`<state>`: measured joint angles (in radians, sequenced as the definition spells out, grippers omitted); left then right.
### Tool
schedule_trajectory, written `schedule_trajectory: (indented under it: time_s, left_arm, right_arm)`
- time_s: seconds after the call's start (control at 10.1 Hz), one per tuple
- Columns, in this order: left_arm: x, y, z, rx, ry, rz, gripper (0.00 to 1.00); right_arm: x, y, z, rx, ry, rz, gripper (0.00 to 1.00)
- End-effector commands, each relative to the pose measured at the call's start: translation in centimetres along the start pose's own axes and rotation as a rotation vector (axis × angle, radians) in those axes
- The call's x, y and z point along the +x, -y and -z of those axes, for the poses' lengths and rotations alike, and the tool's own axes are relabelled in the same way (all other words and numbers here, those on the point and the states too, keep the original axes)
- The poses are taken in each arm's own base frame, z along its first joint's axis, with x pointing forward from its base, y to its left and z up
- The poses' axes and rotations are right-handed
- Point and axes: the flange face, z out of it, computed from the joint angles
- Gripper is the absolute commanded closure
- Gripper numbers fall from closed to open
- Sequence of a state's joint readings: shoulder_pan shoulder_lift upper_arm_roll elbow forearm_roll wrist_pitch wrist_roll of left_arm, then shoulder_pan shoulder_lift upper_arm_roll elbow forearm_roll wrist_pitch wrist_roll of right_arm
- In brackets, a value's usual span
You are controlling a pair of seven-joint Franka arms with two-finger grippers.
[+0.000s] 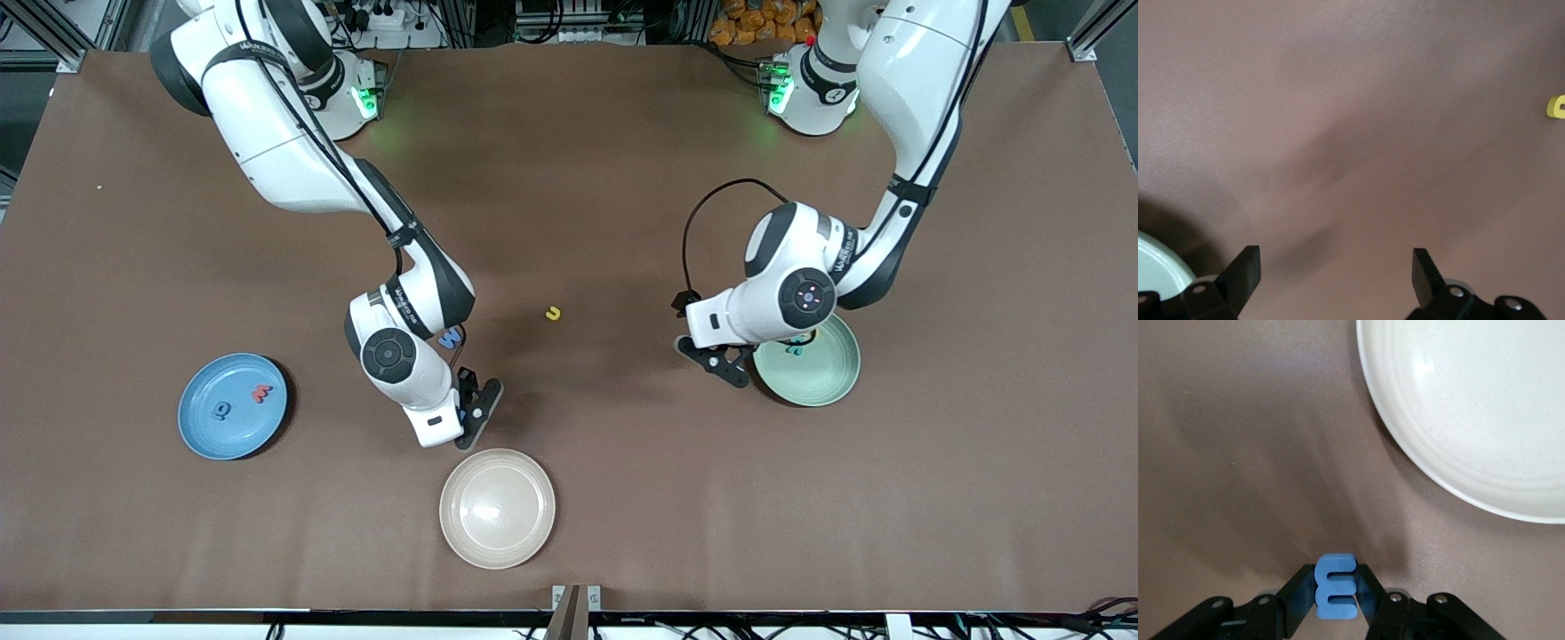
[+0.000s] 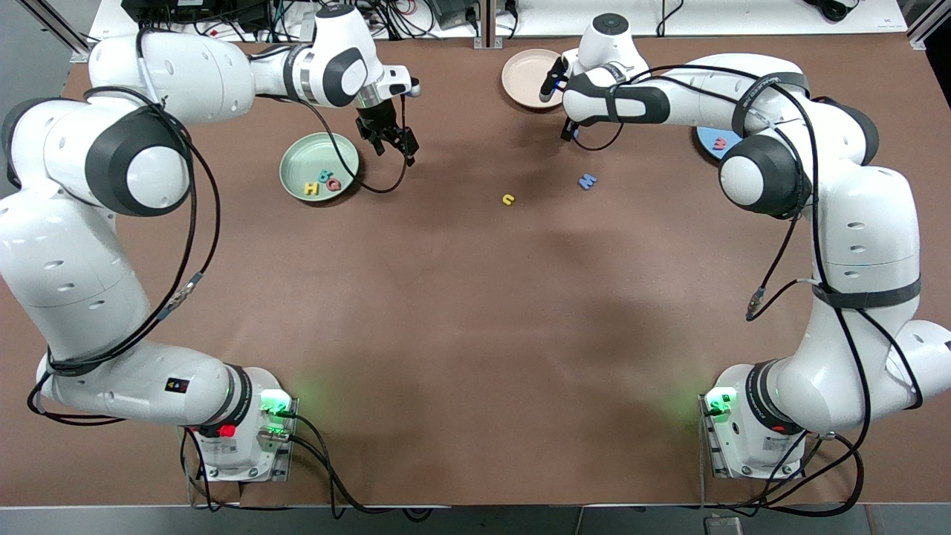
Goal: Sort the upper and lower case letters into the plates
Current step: 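Release the Q in the green plate while the right gripper grasps E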
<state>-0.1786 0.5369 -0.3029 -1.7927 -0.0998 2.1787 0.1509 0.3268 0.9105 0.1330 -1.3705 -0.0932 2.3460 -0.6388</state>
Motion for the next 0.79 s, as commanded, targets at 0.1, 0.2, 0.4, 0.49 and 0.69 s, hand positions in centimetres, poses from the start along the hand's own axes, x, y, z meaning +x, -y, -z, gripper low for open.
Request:
schedule_trajectory:
  time_s: [0.1, 0.2, 0.4, 0.49, 0.69]
  left_arm:
    - [1.1, -0.9, 0.1, -0.009, -0.019, 0.07, 0.0]
    - [1.4, -2.9, -0.4, -0.004, -0.02, 0.087, 0.0]
    - [2.3, -5.8, -1.4, -0.003, -0.047, 0.19, 0.0]
    - [3.1, -7.5, -1.1, -0.004, -0.064, 0.225, 0.0]
    - [5.4, -9.9, -1.5, -0.005, -0.09, 0.287, 0.0]
  right_arm:
    - [-2.1, -3.2, 2.1, -0.018, 0.026, -0.046, 1.0]
    - [-3.6, -5.0, 5.2, -0.031, 0.065, -0.098, 1.0]
    - [-8.7, -8.6, 9.5, -0.044, 0.193, -0.322, 1.0]
    - [-12.1, -10.4, 10.2, -0.065, 0.275, -0.458, 1.0]
    - [-16.9, -12.8, 11.4, -0.117, 0.392, -0.648, 1.0]
